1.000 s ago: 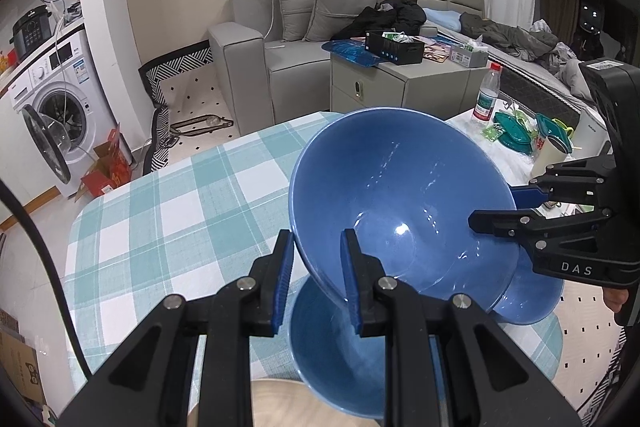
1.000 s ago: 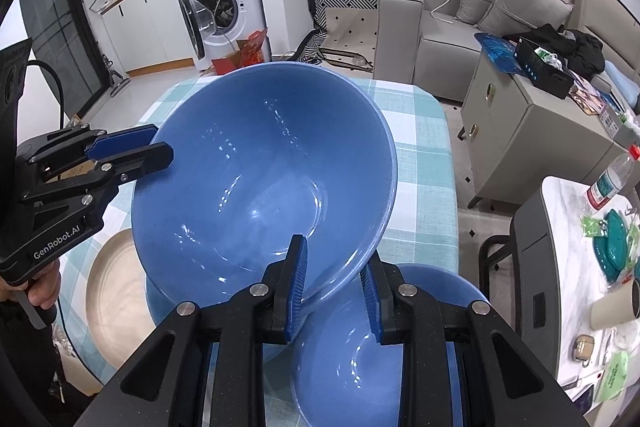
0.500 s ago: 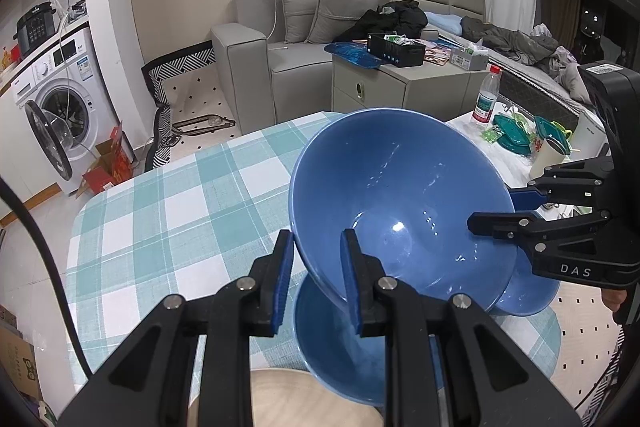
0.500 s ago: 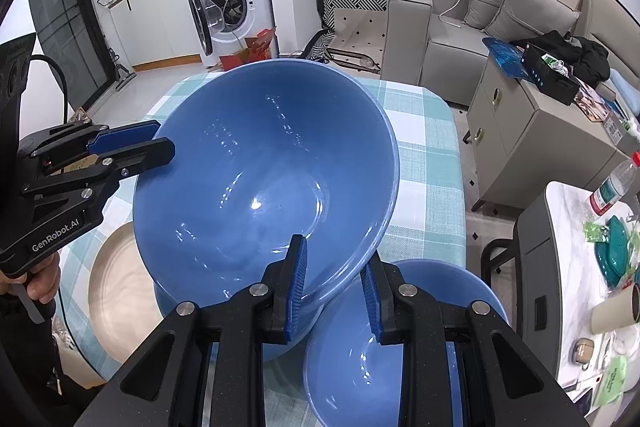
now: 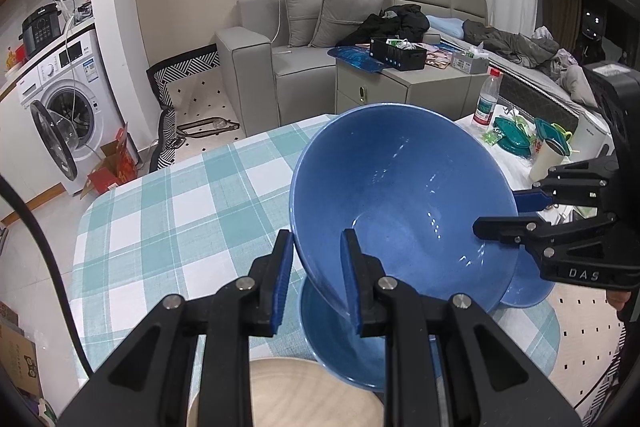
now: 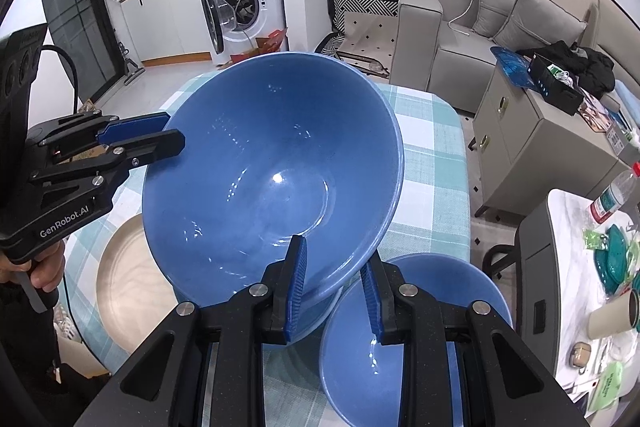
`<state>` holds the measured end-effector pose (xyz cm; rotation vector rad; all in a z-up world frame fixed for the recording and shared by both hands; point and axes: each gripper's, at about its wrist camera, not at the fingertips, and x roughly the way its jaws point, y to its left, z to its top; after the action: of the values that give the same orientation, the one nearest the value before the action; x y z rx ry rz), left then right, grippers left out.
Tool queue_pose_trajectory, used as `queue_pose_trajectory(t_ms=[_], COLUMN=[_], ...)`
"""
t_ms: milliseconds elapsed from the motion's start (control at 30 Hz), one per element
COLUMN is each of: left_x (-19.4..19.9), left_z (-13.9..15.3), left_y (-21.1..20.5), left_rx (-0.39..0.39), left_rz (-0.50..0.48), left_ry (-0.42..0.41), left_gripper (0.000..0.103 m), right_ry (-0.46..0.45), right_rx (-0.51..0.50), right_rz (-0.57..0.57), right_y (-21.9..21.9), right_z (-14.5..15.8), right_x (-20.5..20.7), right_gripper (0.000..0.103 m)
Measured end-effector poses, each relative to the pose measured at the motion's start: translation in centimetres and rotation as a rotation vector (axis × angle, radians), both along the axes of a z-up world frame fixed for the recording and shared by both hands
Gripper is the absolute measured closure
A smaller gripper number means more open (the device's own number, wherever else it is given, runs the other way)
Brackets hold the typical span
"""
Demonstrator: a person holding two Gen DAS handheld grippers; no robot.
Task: Organize plates and bowls
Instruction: 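Carry the held blue bowls with both tools toward the beige plates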
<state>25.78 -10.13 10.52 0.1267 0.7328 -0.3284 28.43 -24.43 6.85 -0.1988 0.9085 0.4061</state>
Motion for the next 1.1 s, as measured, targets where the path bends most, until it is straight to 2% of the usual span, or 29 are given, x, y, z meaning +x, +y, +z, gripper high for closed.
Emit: queue_pose_trajectory(t_ms=[1100], left_x=[-1.0], left_z=[-4.4], left_y=[1.0], left_rx=[0.049], left_rz=[-0.004], left_ry=[0.141], left_gripper=[0.081], right_ry=[0.144], right_rx=[-0.069], right_rz=[0.067], right_y=[2.0], right_z=[-4.8], right_x=[0.0], right_gripper=[0.074])
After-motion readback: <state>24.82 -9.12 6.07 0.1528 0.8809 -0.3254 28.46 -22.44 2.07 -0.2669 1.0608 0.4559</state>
